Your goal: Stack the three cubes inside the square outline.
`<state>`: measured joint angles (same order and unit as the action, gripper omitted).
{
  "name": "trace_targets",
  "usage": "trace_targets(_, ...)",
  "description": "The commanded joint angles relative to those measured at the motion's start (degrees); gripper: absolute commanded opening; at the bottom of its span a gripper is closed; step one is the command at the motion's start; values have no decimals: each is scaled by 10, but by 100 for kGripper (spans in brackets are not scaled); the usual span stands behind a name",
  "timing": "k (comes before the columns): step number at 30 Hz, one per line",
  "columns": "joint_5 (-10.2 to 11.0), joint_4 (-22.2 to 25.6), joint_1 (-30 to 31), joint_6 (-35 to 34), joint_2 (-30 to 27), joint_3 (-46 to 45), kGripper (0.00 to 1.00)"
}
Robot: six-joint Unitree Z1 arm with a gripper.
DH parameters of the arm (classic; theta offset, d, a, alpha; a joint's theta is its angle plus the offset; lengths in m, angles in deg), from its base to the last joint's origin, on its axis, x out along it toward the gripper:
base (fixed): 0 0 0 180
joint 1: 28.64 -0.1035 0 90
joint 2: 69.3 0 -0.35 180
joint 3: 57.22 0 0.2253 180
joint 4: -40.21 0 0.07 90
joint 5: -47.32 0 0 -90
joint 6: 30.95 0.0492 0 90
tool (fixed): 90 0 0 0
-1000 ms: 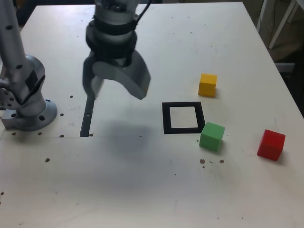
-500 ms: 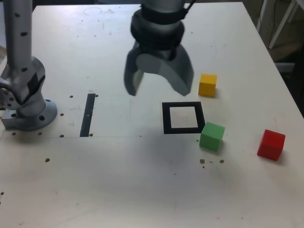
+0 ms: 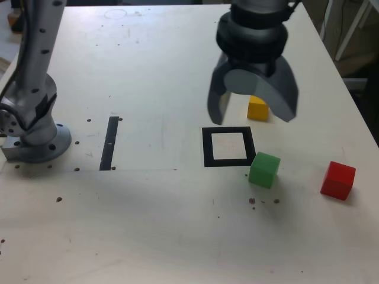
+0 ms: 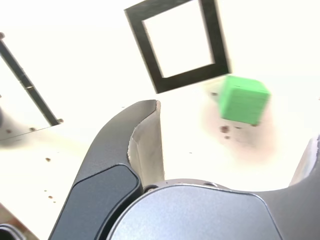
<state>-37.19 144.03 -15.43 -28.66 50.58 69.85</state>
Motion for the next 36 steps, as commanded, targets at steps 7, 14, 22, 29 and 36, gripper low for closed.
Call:
trace_targets(7, 8, 35, 22, 10, 62, 112, 100)
trace_targets(14, 9, 46, 29, 24, 106, 197, 100)
trace_targets(22, 17, 46, 37, 37, 149, 261, 100)
trace_targets(29, 16, 47, 35, 47, 186, 299, 100)
trace_targets(36, 7, 47, 28, 53, 218, 320, 99)
